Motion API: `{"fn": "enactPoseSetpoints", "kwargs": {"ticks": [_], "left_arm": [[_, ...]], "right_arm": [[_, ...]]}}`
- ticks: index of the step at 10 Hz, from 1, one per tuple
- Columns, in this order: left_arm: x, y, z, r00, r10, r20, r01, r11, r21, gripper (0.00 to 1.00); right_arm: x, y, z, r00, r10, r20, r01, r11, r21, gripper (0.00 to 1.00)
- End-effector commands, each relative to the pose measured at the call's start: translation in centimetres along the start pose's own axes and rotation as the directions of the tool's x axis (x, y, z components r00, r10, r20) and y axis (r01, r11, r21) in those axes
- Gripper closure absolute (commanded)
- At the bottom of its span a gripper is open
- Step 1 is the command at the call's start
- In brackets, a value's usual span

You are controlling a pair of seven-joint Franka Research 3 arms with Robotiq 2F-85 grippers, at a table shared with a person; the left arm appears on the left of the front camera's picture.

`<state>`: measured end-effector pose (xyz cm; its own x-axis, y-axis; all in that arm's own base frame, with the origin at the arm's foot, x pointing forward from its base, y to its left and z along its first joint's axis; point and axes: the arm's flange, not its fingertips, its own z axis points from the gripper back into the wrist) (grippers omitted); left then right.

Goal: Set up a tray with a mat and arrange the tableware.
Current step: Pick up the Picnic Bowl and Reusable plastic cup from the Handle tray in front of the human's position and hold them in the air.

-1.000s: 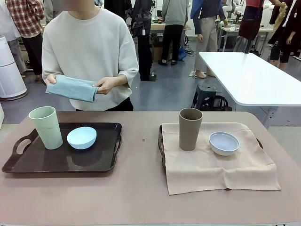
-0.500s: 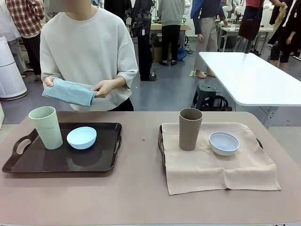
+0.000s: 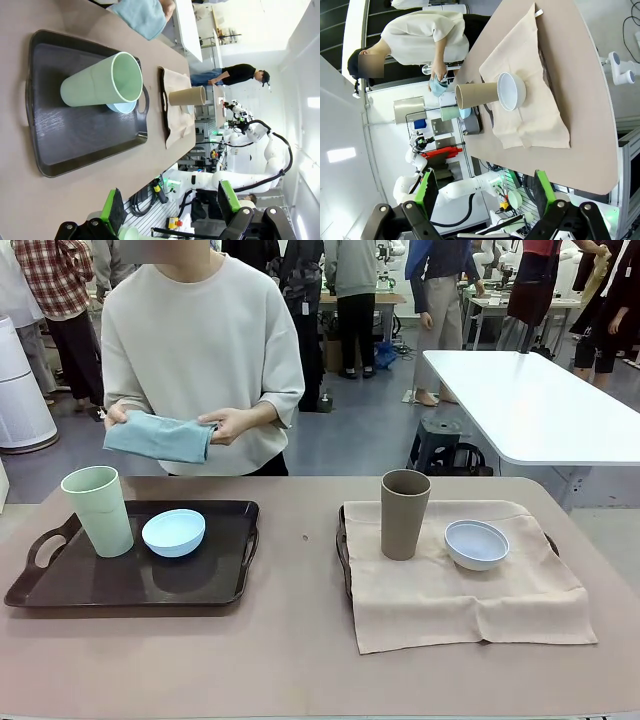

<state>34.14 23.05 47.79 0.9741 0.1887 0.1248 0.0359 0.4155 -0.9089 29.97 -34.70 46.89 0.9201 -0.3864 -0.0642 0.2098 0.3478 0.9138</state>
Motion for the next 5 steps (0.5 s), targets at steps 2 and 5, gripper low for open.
{"fn": "enactPoseSetpoints", "kwargs": {"ticks": [2,5], "left_arm": [[-0.22,0.12,0.01,1.0,-0.002,0.003,0.002,1.0,-0.01,0.0],[-0.22,0.12,0.01,1.0,-0.002,0.003,0.002,1.0,-0.01,0.0]], "right_arm": [[-0.04,0.0,0.08,1.0,0.001,0.003,-0.001,1.0,0.001,0.01],[-0.04,0.0,0.08,1.0,0.001,0.003,-0.001,1.0,0.001,0.01]]}}
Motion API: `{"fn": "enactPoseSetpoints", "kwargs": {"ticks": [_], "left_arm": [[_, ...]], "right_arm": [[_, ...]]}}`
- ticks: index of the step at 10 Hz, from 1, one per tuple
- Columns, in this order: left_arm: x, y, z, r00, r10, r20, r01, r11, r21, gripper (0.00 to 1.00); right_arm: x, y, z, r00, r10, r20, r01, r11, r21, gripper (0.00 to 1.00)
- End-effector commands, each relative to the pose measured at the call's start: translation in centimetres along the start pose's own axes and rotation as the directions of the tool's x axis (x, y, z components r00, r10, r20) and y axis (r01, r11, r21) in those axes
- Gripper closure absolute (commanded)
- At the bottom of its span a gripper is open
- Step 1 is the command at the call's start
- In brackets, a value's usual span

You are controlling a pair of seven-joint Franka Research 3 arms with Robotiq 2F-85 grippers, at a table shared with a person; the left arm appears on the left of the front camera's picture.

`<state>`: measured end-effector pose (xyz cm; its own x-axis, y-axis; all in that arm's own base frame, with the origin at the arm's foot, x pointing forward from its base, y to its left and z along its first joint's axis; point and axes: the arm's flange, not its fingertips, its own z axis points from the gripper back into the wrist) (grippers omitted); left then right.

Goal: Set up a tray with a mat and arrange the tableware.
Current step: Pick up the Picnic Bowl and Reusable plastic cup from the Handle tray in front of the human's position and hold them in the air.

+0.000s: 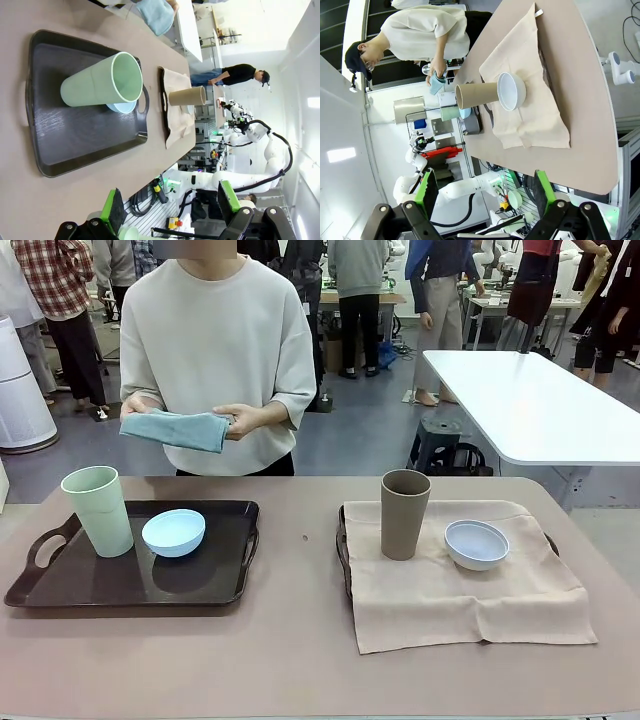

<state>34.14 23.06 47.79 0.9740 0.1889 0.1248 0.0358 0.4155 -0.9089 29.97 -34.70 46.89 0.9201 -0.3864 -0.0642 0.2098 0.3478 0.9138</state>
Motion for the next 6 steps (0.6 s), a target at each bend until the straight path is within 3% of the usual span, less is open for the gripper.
{"fn": "enactPoseSetpoints", "kwargs": {"ticks": [1,4,5,6], "left_arm": [[-0.2,0.1,0.0,1.0,-0.002,0.003,0.002,1.0,-0.01,0.0],[-0.2,0.1,0.0,1.0,-0.002,0.003,0.002,1.0,-0.01,0.0],[0.0,0.0,0.0,1.0,0.0,0.0,0.0,1.0,0.0,0.0],[0.4,-0.7,0.1,0.967,-0.237,-0.095,0.24,0.971,0.016,0.0]], "right_arm": [[0.0,0.0,0.1,1.0,0.001,0.003,-0.001,1.0,0.001,0.01],[0.0,0.0,0.0,1.0,0.0,0.0,0.0,1.0,0.0,0.01],[0.0,1.6,-0.5,0.995,0.102,-0.025,-0.103,0.991,-0.079,0.01],[0.1,4.8,-1.8,0.99,0.136,-0.045,-0.142,0.975,-0.17,0.01]]}}
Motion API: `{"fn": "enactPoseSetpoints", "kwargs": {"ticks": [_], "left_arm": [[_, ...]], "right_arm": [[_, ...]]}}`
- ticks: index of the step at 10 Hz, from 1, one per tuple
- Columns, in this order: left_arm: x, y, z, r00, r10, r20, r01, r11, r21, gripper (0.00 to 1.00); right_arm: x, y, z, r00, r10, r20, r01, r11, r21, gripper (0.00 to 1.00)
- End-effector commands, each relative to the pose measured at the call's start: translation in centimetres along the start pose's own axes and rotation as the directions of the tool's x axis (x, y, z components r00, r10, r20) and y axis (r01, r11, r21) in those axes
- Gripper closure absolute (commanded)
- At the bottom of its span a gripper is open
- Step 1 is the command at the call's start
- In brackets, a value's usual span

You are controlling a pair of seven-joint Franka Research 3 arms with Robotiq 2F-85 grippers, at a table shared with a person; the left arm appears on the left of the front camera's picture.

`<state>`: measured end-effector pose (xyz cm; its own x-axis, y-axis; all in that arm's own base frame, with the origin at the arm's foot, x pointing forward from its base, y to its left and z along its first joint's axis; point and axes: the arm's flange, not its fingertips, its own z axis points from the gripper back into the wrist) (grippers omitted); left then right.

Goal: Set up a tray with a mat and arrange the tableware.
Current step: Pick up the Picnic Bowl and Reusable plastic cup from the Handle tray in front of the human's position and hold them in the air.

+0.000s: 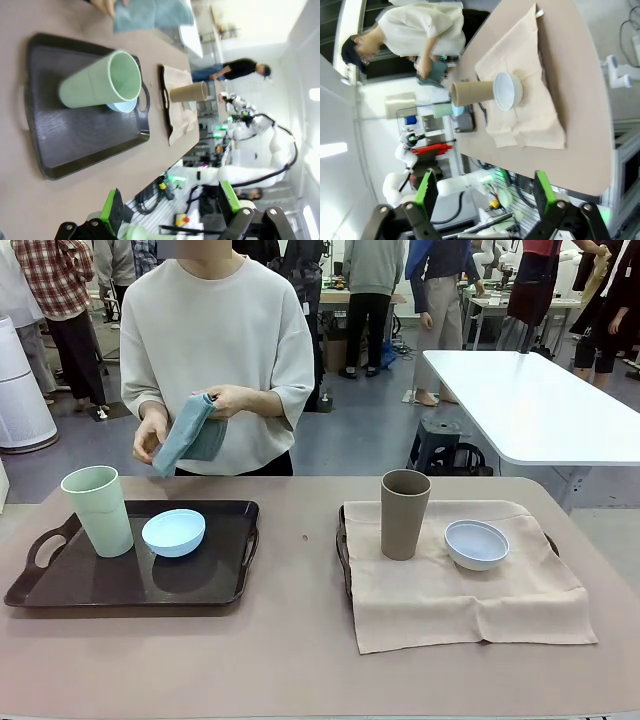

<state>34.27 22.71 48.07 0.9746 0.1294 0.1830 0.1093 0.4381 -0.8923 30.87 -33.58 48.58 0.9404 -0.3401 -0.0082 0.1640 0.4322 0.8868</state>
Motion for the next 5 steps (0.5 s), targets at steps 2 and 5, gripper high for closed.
{"fn": "enactPoseSetpoints", "kwargs": {"ticks": [2,5], "left_arm": [[0.5,-2.0,-0.1,0.908,-0.368,-0.201,0.393,0.913,0.105,0.0],[1.2,-2.6,0.5,0.736,-0.555,-0.388,0.628,0.773,0.085,0.0]], "right_arm": [[0.3,9.8,-4.3,0.983,0.161,-0.088,-0.175,0.968,-0.181,0.01],[-0.4,21.1,-11.9,0.951,0.193,-0.241,-0.271,0.898,-0.347,0.01]]}}
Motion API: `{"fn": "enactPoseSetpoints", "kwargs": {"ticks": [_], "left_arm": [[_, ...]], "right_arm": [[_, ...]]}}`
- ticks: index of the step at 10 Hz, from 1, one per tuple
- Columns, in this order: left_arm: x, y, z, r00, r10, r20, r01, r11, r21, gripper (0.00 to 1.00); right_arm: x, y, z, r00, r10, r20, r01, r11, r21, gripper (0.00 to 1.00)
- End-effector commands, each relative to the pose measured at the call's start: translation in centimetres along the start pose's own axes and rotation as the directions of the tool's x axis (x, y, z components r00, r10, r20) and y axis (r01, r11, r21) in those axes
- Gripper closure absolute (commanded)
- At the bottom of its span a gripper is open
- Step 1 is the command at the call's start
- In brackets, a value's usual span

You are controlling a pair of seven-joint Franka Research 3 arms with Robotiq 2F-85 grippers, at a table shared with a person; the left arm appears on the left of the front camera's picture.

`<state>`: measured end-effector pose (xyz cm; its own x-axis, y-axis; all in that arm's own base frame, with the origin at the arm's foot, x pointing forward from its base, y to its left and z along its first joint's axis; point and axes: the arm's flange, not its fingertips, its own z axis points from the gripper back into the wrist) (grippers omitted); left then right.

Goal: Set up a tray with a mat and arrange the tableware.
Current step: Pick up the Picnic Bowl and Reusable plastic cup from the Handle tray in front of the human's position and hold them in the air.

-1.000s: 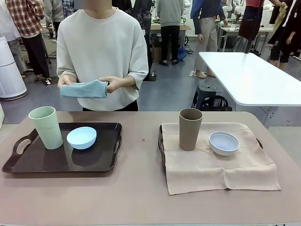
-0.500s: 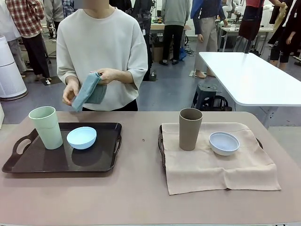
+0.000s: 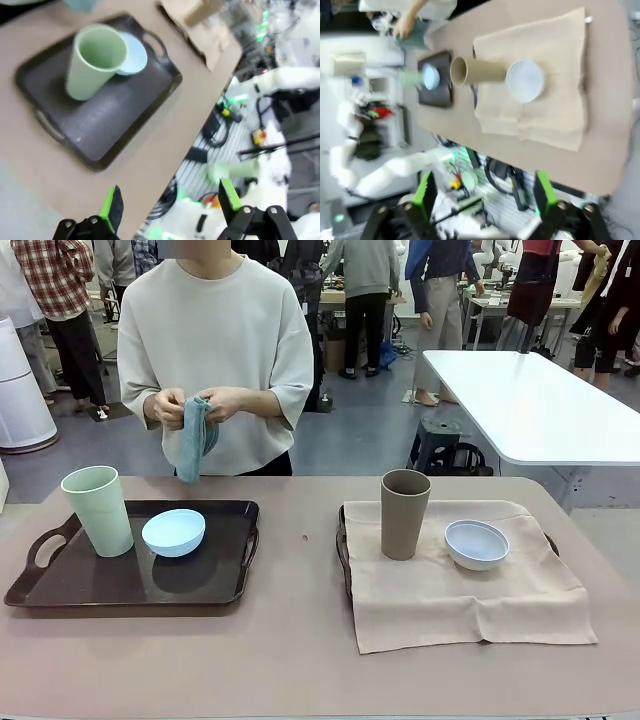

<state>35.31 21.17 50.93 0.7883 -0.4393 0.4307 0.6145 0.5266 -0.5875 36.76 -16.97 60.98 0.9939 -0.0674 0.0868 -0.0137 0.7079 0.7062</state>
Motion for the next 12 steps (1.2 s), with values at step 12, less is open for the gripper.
{"fn": "enactPoseSetpoints", "kwargs": {"ticks": [12], "left_arm": [[1.0,-2.4,-2.0,0.949,-0.289,-0.128,0.306,0.941,0.145,0.0]], "right_arm": [[11.1,23.4,-26.1,0.99,-0.142,0.006,0.13,0.887,-0.443,0.01]]}}
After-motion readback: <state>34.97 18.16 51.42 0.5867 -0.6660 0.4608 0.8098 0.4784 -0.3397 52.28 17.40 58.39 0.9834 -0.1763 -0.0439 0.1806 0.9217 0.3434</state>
